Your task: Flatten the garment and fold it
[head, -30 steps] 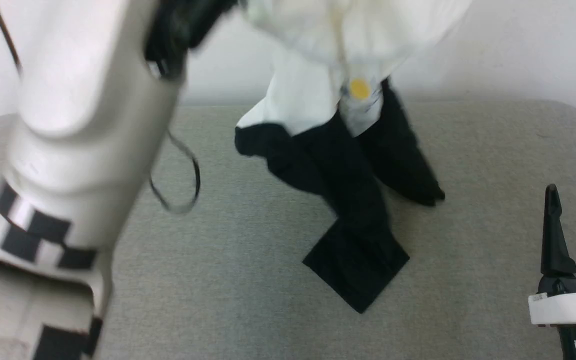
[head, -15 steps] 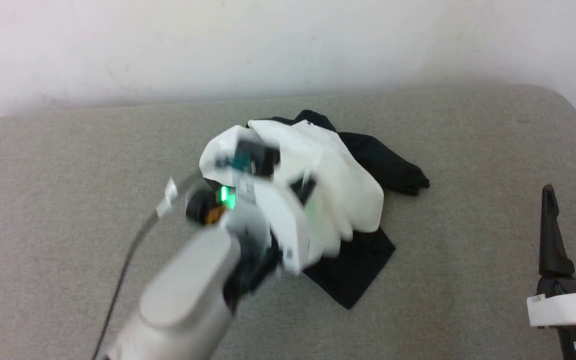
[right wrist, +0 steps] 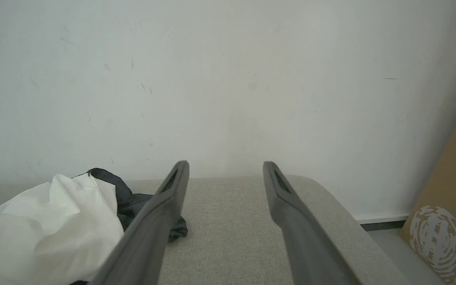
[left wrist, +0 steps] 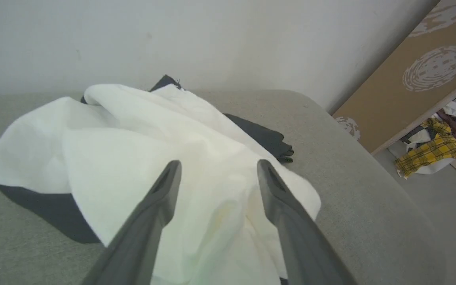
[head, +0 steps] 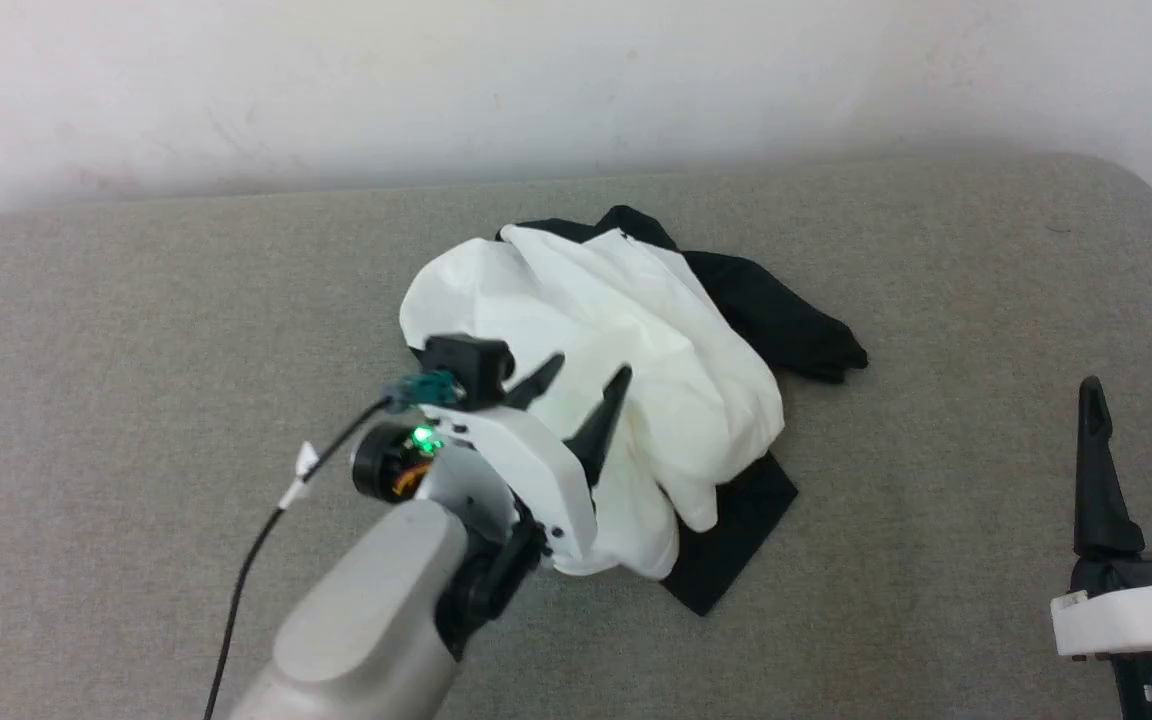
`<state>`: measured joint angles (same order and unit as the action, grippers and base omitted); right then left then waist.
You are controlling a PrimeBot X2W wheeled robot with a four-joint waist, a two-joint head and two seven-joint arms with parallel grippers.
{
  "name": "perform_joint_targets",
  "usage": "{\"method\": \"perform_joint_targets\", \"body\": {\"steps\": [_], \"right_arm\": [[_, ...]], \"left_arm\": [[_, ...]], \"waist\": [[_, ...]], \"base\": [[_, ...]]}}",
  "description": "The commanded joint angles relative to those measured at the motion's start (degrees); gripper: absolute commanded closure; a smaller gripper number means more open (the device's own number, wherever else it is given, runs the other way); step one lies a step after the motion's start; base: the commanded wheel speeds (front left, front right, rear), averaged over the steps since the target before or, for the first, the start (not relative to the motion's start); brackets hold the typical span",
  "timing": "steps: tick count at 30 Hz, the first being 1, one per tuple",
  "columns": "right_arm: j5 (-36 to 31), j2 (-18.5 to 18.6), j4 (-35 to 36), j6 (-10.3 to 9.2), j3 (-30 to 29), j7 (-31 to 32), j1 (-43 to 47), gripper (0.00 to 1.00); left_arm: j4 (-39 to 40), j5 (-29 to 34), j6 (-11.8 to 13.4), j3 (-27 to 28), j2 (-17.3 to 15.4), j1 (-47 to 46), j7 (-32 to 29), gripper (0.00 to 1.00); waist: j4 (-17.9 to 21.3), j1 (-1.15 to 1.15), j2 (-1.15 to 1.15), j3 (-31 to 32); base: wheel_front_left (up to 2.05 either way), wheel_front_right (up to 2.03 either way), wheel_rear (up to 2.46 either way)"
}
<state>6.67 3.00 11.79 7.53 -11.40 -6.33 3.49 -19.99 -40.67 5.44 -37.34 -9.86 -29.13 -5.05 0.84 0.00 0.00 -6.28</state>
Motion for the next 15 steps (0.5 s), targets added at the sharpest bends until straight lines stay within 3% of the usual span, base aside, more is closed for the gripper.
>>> {"method": "perform_joint_targets", "body": {"steps": [1, 8, 12, 15], "right_arm": [[0.38, -0.13, -0.24, -0.04, 0.02, -0.24, -0.16, 0.00], [0.57, -0.13, -0.43, -0.04, 0.26, -0.01, 0.61, 0.00], [0.77, -0.13, -0.54, -0.04, 0.45, 0.08, 1.46, 0.00], [1.10, -0.13, -0.64, -0.04, 0.34, 0.24, 2.23, 0.00]], "left_arm": [[2.09, -0.35, 0.47, 1.21, -1.06, -0.54, 1.35, 0.00], [14.93, 0.35, 5.48, 9.05, -6.70, 4.48, 9.71, 0.00], [22.48, 2.76, 10.33, 14.26, -10.28, 11.74, 16.72, 0.00], [27.89, 6.55, 12.46, 17.60, -12.20, 17.85, 19.49, 0.00]], "waist": [[-0.61, 0.00, 0.00, 0.79], [-1.37, 0.00, 0.00, 1.93], [-1.69, 0.00, 0.00, 2.28], [-1.95, 0.00, 0.00, 2.29]], "base": [[0.00, 0.00, 0.00], [0.00, 0.00, 0.00], [0.00, 0.00, 0.00], [0.00, 0.00, 0.00]]}}
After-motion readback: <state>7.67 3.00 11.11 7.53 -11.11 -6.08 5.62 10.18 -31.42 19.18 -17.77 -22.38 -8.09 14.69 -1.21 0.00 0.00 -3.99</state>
